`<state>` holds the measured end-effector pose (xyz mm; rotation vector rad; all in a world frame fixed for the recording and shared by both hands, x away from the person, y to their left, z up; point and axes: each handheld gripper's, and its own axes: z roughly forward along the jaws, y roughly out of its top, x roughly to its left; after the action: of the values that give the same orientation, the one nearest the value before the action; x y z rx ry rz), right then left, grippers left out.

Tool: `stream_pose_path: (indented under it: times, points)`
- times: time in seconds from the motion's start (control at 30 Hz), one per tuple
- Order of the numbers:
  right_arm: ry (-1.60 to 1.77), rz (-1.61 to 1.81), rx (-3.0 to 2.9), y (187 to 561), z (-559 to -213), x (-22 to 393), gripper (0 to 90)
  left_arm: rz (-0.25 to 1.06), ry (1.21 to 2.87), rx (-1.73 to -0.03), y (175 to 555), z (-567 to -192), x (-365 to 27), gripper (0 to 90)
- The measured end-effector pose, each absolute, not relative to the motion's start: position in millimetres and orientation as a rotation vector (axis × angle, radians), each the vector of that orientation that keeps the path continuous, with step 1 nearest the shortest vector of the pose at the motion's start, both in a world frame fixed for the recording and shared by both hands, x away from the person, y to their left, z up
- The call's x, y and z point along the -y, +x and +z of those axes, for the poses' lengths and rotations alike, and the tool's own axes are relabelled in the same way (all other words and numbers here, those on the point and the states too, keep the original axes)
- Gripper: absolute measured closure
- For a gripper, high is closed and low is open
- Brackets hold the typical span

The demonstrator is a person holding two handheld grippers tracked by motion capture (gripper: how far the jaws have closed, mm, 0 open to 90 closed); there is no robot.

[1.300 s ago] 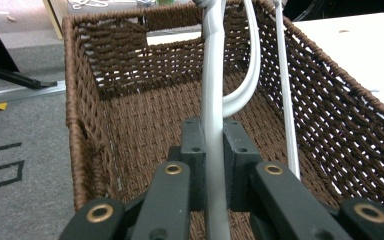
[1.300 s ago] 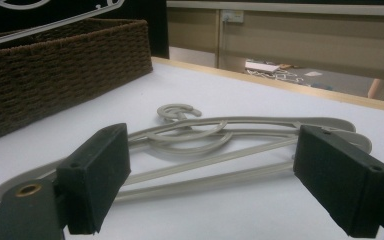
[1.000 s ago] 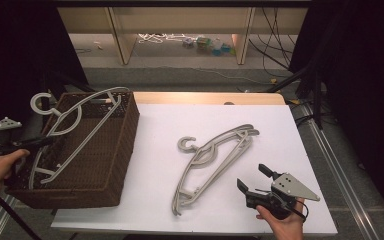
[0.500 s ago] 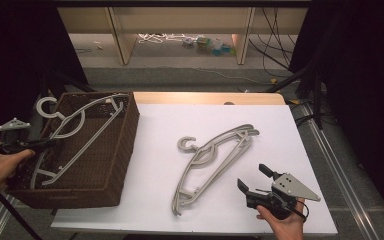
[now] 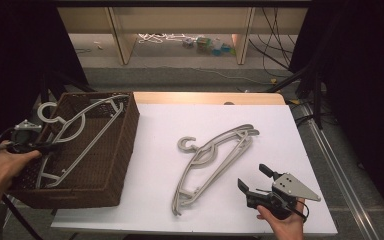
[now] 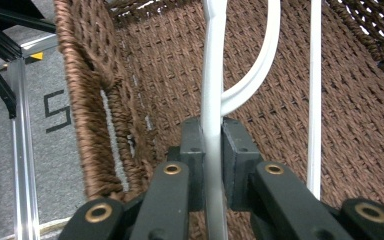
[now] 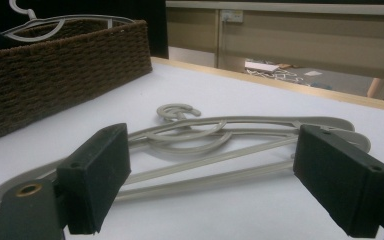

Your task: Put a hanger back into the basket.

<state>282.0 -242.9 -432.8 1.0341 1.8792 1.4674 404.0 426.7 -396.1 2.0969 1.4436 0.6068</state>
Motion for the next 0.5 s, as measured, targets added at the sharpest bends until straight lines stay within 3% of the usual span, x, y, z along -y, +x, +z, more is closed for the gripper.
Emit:
stream_pose_path:
  times: [0.23, 0.5]
  points:
    - [1.038, 1.484, -1.867, 283.1, -433.8, 242.0, 16.0, 0.623, 2.208, -1.405, 407.5, -398.7, -418.3, 81.6]
    - [1.035, 1.483, -1.870, 283.1, -433.9, 242.1, 16.0, 0.610, 2.213, -1.482, 412.9, -405.7, -415.3, 80.4]
